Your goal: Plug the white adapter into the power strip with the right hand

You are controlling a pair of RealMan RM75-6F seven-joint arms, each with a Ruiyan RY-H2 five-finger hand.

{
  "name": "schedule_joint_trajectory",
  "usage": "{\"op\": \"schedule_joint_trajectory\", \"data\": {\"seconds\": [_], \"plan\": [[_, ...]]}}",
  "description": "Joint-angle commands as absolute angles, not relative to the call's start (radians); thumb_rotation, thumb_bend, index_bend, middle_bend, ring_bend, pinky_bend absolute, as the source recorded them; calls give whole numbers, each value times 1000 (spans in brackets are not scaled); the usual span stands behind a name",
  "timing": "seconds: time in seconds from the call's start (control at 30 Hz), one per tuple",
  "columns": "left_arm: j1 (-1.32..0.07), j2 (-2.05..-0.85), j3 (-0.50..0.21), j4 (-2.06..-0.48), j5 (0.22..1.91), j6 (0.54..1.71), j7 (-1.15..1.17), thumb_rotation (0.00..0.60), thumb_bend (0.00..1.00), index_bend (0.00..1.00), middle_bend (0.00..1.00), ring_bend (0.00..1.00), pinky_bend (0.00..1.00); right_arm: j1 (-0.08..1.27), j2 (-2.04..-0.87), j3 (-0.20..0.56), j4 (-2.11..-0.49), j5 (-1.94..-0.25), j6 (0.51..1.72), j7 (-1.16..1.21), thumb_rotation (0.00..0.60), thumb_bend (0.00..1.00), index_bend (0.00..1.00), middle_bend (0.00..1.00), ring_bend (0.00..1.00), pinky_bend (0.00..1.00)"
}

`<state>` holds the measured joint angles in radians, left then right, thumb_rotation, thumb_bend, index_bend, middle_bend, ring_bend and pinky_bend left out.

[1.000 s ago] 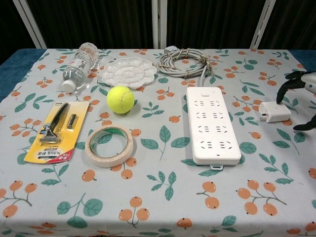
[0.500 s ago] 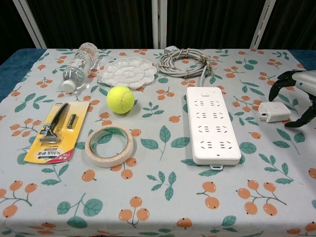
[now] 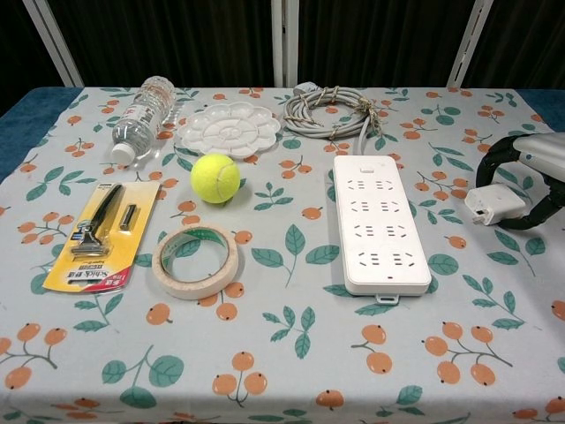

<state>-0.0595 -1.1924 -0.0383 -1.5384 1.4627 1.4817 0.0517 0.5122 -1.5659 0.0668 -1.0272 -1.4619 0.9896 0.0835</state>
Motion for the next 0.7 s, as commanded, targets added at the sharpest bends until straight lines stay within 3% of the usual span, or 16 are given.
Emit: {"op": "schedule_joint_trajectory", "data": {"seconds": [0.03, 0.43, 0.7], "plan": [[-59, -1193, -38, -1537, 1462, 1482, 50, 600, 71, 0, 11, 0, 0, 518, -1567, 66, -1023, -1459, 981, 84, 600, 212, 448, 352, 128, 116], [-54, -1191, -36, -1536, 1465, 1489, 41, 600, 71, 0, 12, 0, 0, 536, -1486, 67, -1117, -1441, 944, 78, 600, 556, 465, 356, 141, 123], [-56, -1194, -37, -1531, 1466, 1488, 36, 600, 70, 0, 11, 0, 0, 527, -1398, 69, -1255, -1362, 892, 15, 600, 640, 328, 309, 139, 124]]}}
